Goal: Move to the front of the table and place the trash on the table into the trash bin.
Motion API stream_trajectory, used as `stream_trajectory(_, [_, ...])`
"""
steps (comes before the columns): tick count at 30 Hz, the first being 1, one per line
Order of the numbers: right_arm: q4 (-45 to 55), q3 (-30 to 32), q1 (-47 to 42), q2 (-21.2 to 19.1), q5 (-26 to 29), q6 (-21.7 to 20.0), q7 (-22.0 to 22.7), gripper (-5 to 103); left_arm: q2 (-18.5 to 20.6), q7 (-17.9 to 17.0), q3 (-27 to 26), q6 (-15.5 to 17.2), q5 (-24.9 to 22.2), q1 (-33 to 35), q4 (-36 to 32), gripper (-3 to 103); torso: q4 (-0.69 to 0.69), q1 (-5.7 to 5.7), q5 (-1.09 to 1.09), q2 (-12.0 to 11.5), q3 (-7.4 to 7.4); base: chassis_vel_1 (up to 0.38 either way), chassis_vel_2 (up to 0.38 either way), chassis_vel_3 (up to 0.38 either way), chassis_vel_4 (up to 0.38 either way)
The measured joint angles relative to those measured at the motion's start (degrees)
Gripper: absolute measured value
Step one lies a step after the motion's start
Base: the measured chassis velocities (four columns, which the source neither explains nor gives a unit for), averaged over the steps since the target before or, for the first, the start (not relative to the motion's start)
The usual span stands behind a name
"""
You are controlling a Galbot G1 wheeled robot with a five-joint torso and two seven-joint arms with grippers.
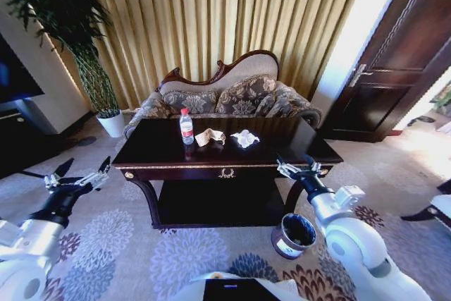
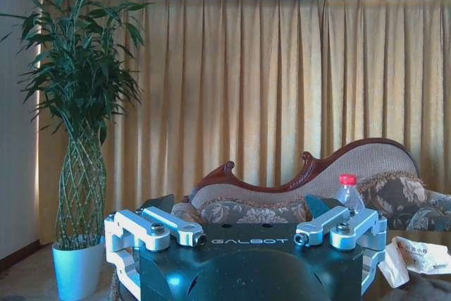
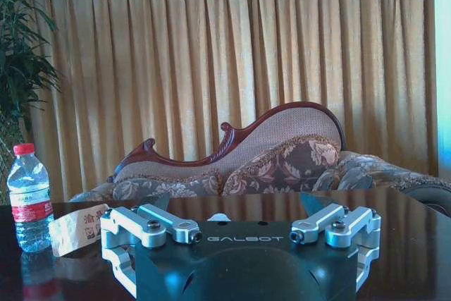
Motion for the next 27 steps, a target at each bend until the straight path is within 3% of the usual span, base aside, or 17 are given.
stream_trajectory(22, [-0.1,-0.3,0.4,-0.9,0.7,-0.2,0.3,100,0.4,-0.5,0.3,-0.4,-0.7,-0.2,0.1,100,0.0,-0.02,0.0,0.0,0.0,0.0,0.0,0.0,0.0])
stream_trajectory(25, [-3.4,-2.9,6.6,-5.1,5.1,-1.8,0.4,100,0.1,-0.5,0.4,-0.4,-0.6,0.0,0.1,100,-0.01,-0.02,0.0,0.0,0.0,0.0,0.0,0.0,0.0])
stream_trajectory(27, [-4.1,-3.6,7.8,-5.8,5.8,-2.0,0.4,100,-0.1,-0.5,0.4,-0.4,-0.6,0.1,0.1,100,-0.01,-0.01,0.0,0.0,0.0,0.0,0.0,0.0,0.0])
